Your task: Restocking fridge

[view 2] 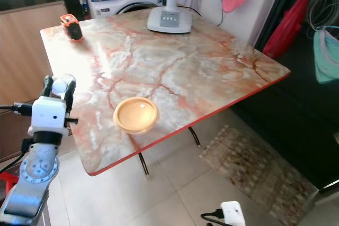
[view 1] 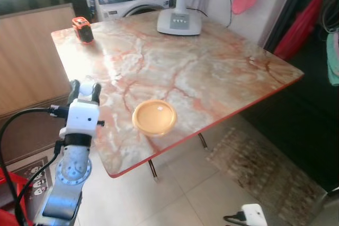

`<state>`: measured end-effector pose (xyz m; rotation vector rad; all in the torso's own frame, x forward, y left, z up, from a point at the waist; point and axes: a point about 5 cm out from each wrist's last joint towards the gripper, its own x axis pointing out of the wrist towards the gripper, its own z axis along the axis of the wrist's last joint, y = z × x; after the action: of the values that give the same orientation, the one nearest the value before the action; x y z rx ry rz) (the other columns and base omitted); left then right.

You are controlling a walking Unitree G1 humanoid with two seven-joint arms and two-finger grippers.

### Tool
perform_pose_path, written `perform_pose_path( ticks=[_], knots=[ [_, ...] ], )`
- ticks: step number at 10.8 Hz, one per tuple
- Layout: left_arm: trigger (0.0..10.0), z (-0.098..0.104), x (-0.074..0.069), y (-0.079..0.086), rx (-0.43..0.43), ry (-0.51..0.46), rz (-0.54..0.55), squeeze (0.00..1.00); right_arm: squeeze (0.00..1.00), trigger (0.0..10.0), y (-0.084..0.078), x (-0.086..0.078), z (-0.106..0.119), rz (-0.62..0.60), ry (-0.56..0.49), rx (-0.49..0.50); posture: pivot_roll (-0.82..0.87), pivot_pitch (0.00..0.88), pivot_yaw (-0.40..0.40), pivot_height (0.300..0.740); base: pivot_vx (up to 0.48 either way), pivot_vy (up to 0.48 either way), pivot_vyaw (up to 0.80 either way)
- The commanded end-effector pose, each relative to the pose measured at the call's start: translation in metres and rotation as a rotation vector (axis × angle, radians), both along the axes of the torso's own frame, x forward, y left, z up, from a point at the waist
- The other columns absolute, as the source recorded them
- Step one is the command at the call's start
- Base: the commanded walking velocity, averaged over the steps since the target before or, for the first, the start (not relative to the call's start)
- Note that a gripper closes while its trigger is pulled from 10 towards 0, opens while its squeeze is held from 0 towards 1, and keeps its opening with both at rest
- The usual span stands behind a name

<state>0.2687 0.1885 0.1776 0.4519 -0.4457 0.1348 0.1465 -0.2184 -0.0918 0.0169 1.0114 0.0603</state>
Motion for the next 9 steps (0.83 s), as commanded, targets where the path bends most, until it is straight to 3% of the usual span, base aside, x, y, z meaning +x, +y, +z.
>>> perform_pose_path(
  ticks=[1, 4, 9],
  knots=[
    [10.0, 0.0045, 0.0013, -0.0062, 0.042, -0.023, -0.042, 0.00, 0.00, 10.0, 0.0010, -0.0050, -0.0021, -0.016, 0.016, 0.013, 0.08, 0.000, -0.048, 0.740, 0.000, 0.000, -0.80],
    [10.0, 0.0056, 0.0017, -0.0038, -0.003, -0.024, -0.044, 0.00, 0.00, 10.0, 0.0004, -0.0049, -0.0022, 0.024, 0.031, -0.008, 0.09, 0.000, -0.056, 0.740, 0.000, 0.000, -0.80],
    [10.0, 0.0135, 0.0067, -0.0082, 0.018, -0.038, -0.071, 0.00, 0.00, 10.0, -0.0017, -0.0027, -0.0013, 0.031, 0.038, -0.018, 0.09, 0.000, -0.064, 0.740, 0.000, 0.000, -0.80]
  ],
)
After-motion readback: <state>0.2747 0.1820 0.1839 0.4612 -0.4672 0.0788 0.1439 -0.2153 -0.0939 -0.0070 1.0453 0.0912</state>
